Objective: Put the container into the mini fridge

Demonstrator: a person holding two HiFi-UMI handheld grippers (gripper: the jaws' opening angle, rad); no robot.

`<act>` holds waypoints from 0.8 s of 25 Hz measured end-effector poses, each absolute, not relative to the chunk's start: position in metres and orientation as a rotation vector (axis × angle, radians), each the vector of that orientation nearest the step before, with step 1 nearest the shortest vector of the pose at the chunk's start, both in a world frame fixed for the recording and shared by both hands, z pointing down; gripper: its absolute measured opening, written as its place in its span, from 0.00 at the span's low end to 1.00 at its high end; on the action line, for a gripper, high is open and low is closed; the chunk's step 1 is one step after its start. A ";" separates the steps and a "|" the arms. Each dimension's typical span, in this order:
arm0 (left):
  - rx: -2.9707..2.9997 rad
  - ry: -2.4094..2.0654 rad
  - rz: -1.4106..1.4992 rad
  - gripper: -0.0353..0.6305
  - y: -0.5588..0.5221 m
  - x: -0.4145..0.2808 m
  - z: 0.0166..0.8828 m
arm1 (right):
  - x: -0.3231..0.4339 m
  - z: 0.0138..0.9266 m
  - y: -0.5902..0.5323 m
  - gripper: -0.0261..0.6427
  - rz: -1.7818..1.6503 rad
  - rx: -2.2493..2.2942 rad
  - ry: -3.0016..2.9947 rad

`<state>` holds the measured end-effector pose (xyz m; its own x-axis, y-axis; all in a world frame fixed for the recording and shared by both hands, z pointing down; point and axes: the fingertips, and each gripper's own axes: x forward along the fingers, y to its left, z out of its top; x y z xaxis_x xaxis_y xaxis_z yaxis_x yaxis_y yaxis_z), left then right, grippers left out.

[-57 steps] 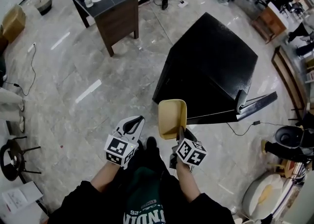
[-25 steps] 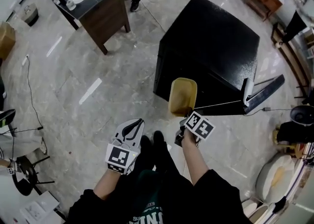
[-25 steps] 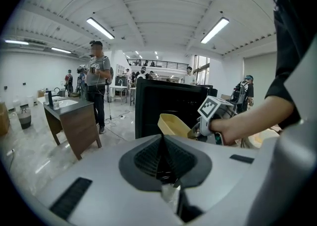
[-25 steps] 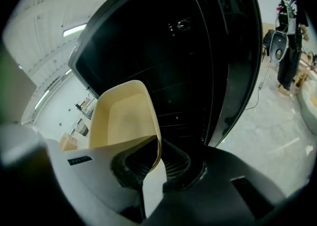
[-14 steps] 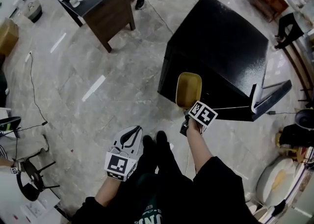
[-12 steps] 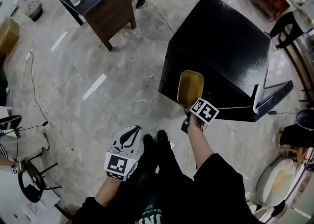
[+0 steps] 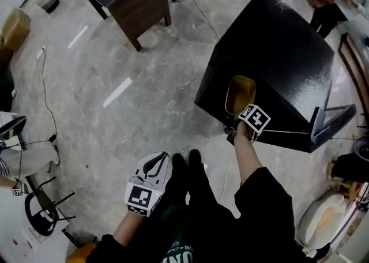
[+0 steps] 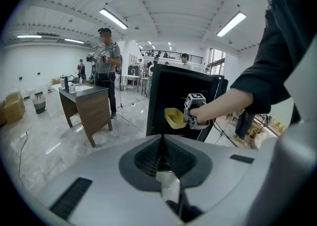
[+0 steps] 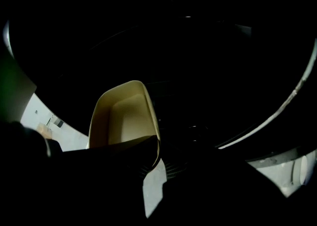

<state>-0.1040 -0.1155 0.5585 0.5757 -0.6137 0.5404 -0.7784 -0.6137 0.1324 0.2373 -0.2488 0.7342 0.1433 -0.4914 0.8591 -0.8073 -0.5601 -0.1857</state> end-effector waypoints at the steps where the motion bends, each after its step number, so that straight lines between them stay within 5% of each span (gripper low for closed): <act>1: 2.443 -1.130 0.646 0.09 -0.113 -0.105 0.561 | 0.240 0.737 -0.250 0.10 1.383 2.104 -1.246; 20: 2.330 -1.192 0.677 0.09 -0.108 -0.127 0.577 | 0.271 0.770 -0.287 0.10 1.519 2.184 -1.134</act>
<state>-0.1269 -0.1076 0.5767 0.5101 -0.6177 0.5985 -0.8302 -0.5354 0.1550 0.2707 -0.2870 0.7696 0.1540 -0.4536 0.8778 -0.7127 -0.6663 -0.2193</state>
